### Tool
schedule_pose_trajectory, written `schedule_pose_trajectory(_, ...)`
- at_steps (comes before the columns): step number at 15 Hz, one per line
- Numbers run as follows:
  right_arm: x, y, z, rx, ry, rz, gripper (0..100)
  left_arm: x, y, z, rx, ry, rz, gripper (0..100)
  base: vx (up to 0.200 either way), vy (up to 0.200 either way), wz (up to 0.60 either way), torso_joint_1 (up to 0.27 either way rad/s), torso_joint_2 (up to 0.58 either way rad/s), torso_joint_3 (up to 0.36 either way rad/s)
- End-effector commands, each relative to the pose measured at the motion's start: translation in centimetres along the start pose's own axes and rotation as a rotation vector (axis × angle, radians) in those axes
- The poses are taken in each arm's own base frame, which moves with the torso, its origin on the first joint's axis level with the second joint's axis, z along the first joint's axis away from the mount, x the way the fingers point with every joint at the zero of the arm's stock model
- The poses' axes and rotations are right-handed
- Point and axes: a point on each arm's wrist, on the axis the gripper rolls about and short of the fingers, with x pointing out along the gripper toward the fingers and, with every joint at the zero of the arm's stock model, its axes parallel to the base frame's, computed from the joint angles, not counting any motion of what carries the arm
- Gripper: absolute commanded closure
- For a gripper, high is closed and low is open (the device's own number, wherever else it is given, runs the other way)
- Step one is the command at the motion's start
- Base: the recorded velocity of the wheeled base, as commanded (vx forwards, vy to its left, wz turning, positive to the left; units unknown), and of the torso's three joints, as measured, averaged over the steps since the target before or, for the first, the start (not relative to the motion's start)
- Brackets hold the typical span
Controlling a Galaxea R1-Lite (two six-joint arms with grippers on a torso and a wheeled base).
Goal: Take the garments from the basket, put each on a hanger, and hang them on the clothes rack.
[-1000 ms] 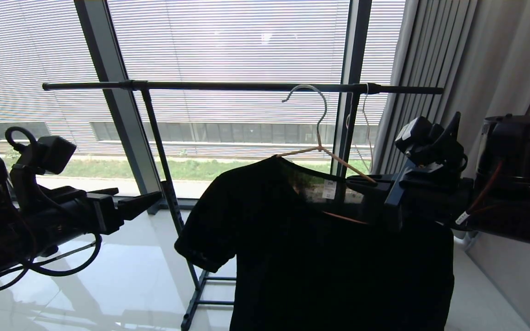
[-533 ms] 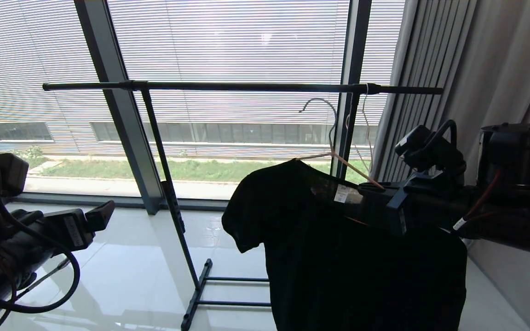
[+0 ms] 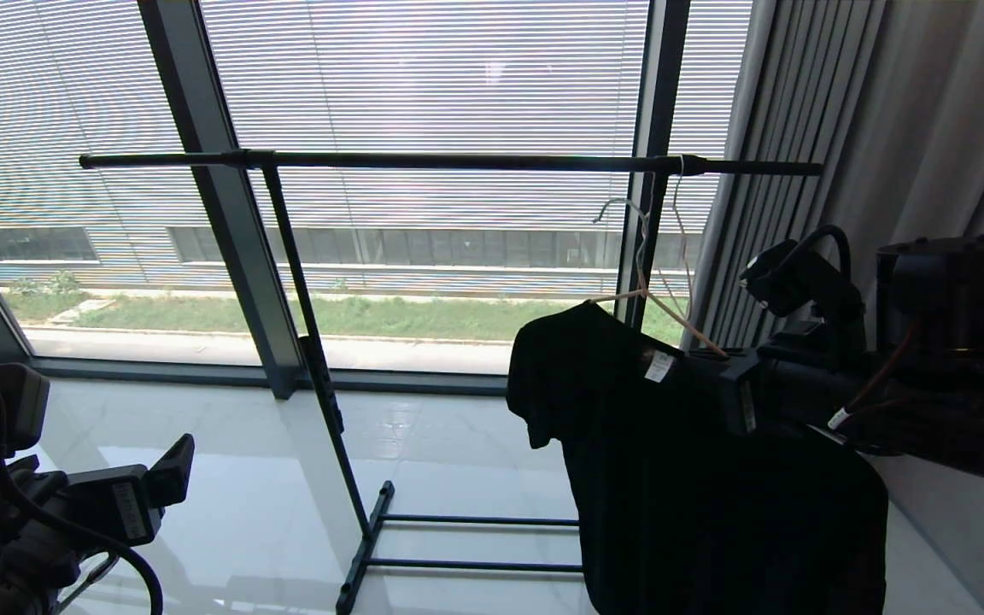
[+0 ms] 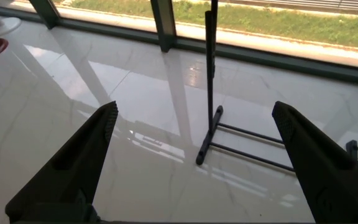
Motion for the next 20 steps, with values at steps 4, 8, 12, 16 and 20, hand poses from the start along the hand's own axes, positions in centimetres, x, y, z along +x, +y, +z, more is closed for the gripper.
schedule_pose_trajectory(4, 0.0, -0.1, 0.0, 0.002, -0.004, -0.008, 100, 0.0, 0.0, 0.3, 0.010, -0.008, 0.000, 0, 0.000, 0.200, 0.00, -0.001, 0.00, 0.004)
schedule_pose_trajectory(8, 0.0, -0.7, 0.0, 0.008, 0.002, -0.060, 100, 0.1, -0.1, 0.3, 0.030, -0.005, -0.002, 0, 0.000, 0.100, 0.00, 0.005, 0.00, 0.004)
schedule_pose_trajectory(12, 0.2, -1.9, 0.0, 0.020, 0.000, -0.147, 100, 0.1, -0.1, 0.3, 0.057, -0.005, -0.006, 0, 0.000, 0.000, 0.00, 0.000, 0.00, 0.000)
schedule_pose_trajectory(16, 0.3, -3.2, 1.0, 0.037, -0.065, -0.194, 100, -0.2, -0.3, 0.8, 0.079, -0.027, -0.072, 0, 0.050, 0.000, 0.00, 0.001, 0.00, 0.001)
schedule_pose_trajectory(20, 0.3, -3.3, 1.2, 0.036, -0.072, -0.198, 100, -0.2, -0.4, 1.1, 0.077, -0.033, -0.083, 0, 0.200, -0.200, 0.00, -0.001, 0.00, 0.002)
